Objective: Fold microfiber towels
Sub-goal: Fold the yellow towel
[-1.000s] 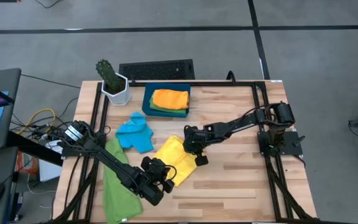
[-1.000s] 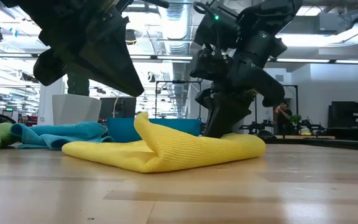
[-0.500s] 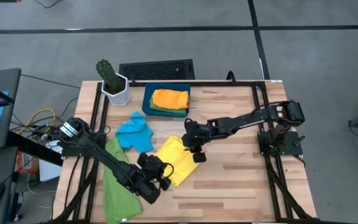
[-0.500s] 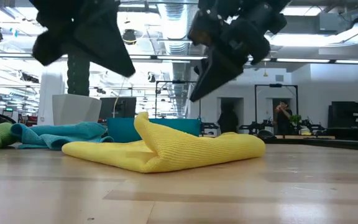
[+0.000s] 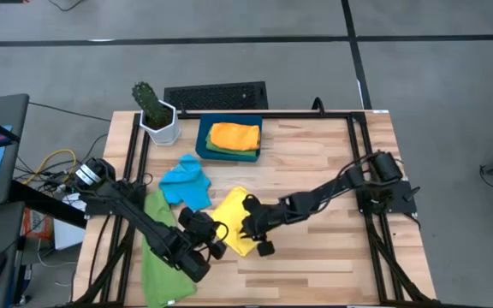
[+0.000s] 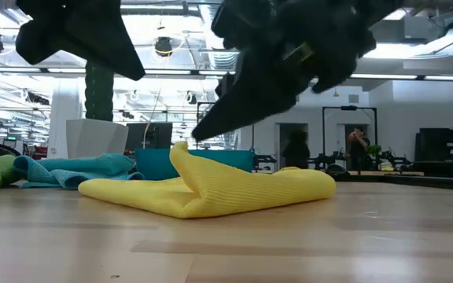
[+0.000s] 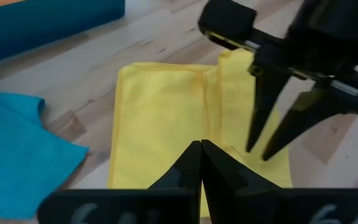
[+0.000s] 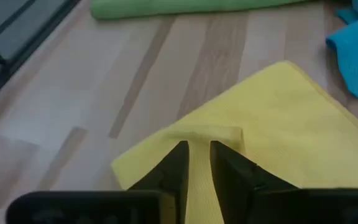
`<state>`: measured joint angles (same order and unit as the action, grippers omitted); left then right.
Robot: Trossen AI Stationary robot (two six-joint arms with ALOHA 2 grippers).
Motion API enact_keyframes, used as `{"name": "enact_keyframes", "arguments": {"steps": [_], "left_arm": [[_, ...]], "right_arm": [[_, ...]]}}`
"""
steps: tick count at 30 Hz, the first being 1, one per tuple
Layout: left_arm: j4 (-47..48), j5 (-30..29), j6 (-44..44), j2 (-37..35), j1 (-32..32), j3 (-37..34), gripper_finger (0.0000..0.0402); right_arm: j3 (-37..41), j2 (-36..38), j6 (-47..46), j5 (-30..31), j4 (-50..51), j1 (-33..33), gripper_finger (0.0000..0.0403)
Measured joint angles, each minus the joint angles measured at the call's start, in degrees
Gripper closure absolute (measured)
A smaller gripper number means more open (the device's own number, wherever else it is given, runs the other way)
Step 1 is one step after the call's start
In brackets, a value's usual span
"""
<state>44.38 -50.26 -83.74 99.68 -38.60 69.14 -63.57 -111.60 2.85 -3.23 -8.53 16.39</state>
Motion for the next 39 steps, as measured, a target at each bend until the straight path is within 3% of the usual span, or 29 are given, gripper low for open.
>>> {"name": "enact_keyframes", "arguments": {"steps": [5,10,28,34,39], "left_arm": [[-0.1,0.4,-0.1,0.0,-0.4,0.0,0.0401],[-0.1,0.4,0.3,0.0,-0.4,0.0,0.0401],[-2.4,-2.8,1.1,0.0,-0.4,0.0,0.0401],[-8.1,-7.5,2.5,0.9,-0.4,0.0,0.0402],[-17.5,-8.7,6.4,6.2,0.0,0.0,0.0402]], "right_arm": [[0.0,-3.3,-2.5,0.0,-4.2,-1.6,0.0327],[-0.1,-6.4,-5.8,-4.3,-9.4,-1.1,0.0332],[-2.3,-9.6,-6.0,-4.4,-7.0,-1.1,0.0332],[-2.4,-0.7,-5.8,-4.2,-4.1,-2.0,0.0332],[-2.3,7.7,-4.4,-1.7,7.6,-3.2,0.0332]]}}
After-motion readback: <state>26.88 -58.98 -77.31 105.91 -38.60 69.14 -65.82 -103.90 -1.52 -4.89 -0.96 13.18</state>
